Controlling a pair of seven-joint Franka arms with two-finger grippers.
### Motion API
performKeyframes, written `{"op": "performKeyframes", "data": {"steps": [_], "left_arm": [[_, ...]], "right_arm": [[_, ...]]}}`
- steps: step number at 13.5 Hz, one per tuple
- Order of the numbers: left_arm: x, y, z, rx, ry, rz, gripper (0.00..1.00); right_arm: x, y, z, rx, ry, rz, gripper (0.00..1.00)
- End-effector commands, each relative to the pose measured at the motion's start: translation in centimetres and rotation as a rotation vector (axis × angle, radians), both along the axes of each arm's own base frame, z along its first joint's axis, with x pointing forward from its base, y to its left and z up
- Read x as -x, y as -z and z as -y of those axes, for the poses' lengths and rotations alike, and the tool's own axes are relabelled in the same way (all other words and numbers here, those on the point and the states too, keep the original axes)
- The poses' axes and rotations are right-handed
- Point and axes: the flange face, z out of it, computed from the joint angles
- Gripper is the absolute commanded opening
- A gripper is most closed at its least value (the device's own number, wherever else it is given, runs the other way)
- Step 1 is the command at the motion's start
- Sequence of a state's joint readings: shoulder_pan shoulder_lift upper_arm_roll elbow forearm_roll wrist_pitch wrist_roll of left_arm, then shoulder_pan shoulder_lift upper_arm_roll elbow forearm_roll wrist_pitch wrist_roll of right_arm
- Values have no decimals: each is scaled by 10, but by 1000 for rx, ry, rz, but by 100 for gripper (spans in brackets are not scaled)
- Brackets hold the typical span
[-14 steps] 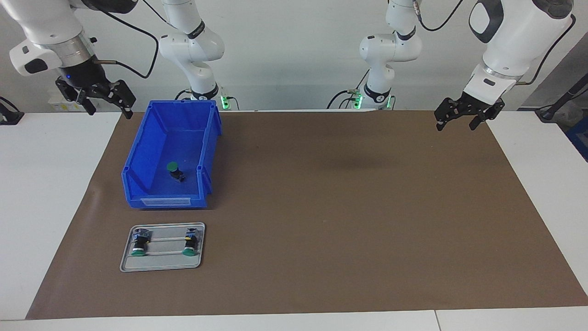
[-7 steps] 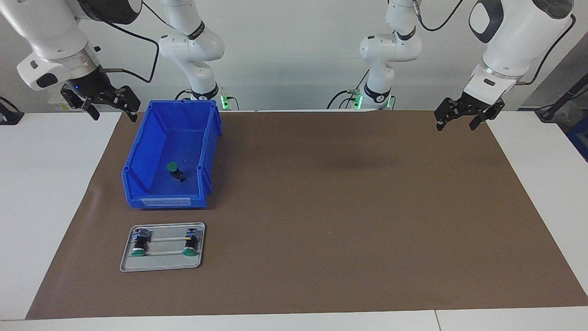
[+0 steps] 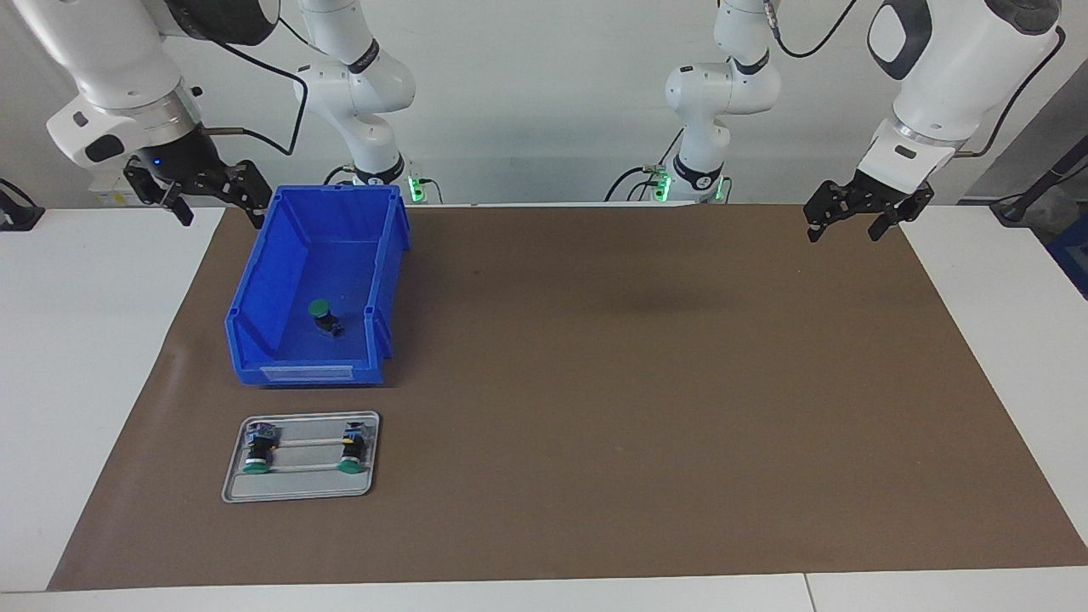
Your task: Place and press button with both arms
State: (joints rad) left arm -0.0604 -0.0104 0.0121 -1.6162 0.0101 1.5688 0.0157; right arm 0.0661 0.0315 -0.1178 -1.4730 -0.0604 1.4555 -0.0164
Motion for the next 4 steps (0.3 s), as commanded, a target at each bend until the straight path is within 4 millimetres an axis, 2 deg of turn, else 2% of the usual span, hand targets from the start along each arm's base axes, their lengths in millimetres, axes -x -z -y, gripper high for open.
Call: {"op": "performKeyframes", "data": {"steps": [1, 4], "left_arm": [[7, 0, -3, -1, 10, 11, 100], [7, 0, -3, -1, 10, 11, 100]], "right_arm": [[4, -5, -2, -2, 20, 21, 100], [5, -3, -2, 0, 21, 17, 100]]}}
